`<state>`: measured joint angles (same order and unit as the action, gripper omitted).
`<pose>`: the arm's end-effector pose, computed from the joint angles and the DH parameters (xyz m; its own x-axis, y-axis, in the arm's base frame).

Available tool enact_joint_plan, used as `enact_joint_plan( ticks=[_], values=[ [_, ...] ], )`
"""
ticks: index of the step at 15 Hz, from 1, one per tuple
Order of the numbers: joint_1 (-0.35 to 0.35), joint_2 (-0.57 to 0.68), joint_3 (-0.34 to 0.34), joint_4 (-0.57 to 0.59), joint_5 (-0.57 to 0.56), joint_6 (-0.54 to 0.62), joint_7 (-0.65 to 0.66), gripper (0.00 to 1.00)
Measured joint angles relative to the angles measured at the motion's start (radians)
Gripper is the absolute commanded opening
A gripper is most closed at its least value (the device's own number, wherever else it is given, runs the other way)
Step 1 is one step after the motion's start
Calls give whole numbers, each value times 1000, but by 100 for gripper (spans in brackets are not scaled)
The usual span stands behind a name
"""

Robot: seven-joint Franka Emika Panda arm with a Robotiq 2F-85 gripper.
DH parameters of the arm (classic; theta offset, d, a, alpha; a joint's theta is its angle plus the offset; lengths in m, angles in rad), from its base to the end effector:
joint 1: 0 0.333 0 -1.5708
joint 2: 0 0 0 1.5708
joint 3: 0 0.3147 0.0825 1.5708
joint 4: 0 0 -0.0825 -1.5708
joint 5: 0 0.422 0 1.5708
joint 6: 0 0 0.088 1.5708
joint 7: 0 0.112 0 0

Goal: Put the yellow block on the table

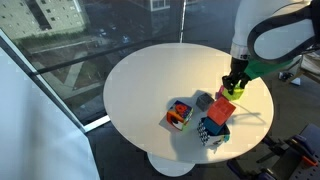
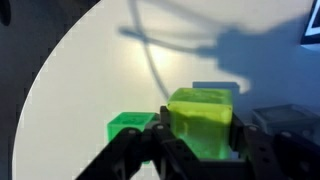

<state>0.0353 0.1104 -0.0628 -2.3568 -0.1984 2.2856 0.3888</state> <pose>0.5110 -0.0199 0.2330 0.9520 -0.2789 -0.1259 -0.2524 -0.9484 0.1919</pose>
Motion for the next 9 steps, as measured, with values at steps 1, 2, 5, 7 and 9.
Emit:
enact_joint_plan(
  ticks=[1,2,5,7,9],
  values=[
    [-2,-4,0,-1,-15,-9,0,28],
    [-5,-7,0,-3,-30,-14,-1,28],
    [-9,-10,0,-14,-72,-19,-1,28],
    [-9,-10,0,-29,-92,-19,-1,28],
    [-9,-11,0,-46,-112,-19,-1,28]
  ],
)
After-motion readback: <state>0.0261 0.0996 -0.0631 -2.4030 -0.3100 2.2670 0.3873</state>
